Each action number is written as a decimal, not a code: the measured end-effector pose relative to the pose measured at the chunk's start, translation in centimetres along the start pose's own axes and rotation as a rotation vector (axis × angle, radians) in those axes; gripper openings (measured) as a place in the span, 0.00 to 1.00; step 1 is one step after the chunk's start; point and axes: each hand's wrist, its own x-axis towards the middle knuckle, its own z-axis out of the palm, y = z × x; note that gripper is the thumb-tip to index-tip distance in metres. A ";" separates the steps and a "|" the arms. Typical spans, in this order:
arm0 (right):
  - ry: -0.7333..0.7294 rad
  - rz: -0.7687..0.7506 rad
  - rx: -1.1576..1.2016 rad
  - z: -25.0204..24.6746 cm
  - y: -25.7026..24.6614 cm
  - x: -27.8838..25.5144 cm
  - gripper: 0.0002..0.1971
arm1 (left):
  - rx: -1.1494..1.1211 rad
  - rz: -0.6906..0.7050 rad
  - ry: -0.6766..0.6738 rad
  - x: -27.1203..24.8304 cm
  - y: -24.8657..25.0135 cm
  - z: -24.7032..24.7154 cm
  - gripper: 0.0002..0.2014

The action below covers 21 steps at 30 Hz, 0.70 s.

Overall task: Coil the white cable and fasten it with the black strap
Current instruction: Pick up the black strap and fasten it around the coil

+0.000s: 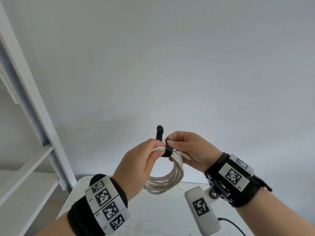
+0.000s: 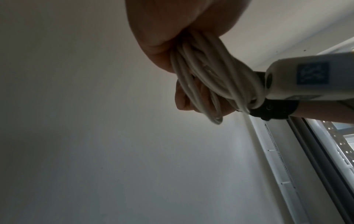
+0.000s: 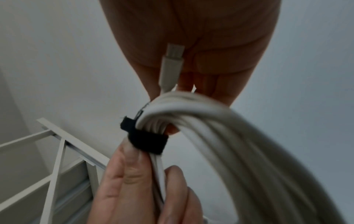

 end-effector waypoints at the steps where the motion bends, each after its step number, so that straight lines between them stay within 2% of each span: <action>1: 0.000 0.000 0.033 0.1 -0.1 0.0 0.05 | 0.018 0.007 0.022 -0.1 0.0 0.1 0.10; 5: 0.023 -0.010 0.122 0.3 -0.2 0.0 0.04 | 0.046 0.025 0.081 -0.4 0.1 0.2 0.12; 9: 0.017 0.030 0.128 0.1 0.0 0.2 0.07 | -0.015 0.036 0.097 -0.5 0.1 0.4 0.12; 12: -0.063 0.099 0.131 0.1 0.0 0.2 0.01 | -0.028 0.069 0.079 -0.7 0.1 0.3 0.14; 19: -0.230 0.203 0.236 0.1 0.8 -0.1 0.03 | -0.056 0.135 0.051 -0.8 0.3 0.2 0.15; 21: -0.243 0.214 0.241 0.1 1.0 -0.2 0.08 | -0.060 0.147 0.054 -0.7 0.2 0.2 0.14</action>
